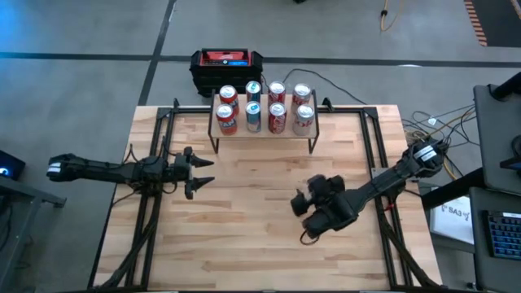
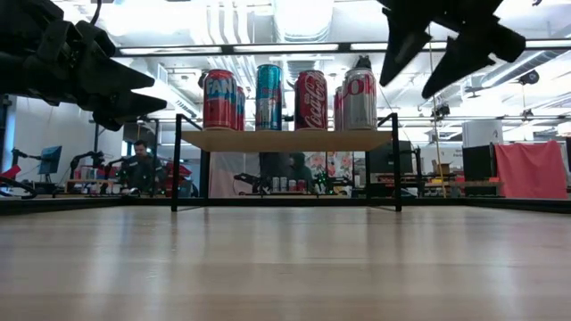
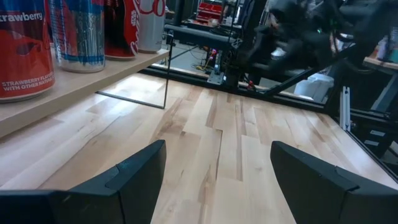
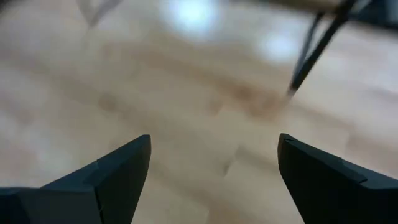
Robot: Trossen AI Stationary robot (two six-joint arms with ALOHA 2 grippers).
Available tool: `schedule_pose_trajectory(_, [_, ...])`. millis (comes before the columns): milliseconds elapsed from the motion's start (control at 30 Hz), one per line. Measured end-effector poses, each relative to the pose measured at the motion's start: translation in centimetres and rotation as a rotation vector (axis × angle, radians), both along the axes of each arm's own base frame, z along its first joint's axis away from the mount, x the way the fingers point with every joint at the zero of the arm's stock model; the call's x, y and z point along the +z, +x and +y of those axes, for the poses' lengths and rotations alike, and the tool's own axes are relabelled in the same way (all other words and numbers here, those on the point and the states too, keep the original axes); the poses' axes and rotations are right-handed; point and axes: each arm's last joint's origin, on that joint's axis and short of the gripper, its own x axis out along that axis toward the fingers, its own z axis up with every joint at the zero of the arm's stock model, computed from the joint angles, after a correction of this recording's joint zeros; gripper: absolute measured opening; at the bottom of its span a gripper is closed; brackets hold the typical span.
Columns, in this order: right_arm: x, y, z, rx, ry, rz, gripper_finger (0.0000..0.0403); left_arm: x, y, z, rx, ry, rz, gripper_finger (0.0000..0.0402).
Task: Place canned beverage on shelf
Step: Return to Home Position
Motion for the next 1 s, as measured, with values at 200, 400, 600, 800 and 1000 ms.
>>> schedule_pose_trajectory(200, [0.0,1.8,1.4,0.340,0.085,0.099,0.0327,0.0,0.0,0.0,0.000,0.000,0.000,0.0275])
schedule_pose_trajectory(400, [2.3,4.3,2.2,0.806,-0.237,0.091,0.0327,0.0,0.0,0.0,0.000,0.000,0.000,0.0275])
schedule_pose_trajectory(600, [6.5,2.3,1.5,1.116,-0.439,-0.095,0.0327,0.0,0.0,0.0,0.000,0.000,0.000,0.0275])
schedule_pose_trajectory(800, [5.7,-2.6,-1.1,1.064,-0.464,-0.303,0.0327,0.0,0.0,0.0,0.000,0.000,0.000,0.0275])
schedule_pose_trajectory(1000, [2.7,-5.7,-4.1,0.991,-0.477,-0.394,0.0327,0.0,0.0,0.0,0.000,0.000,0.000,0.0275])
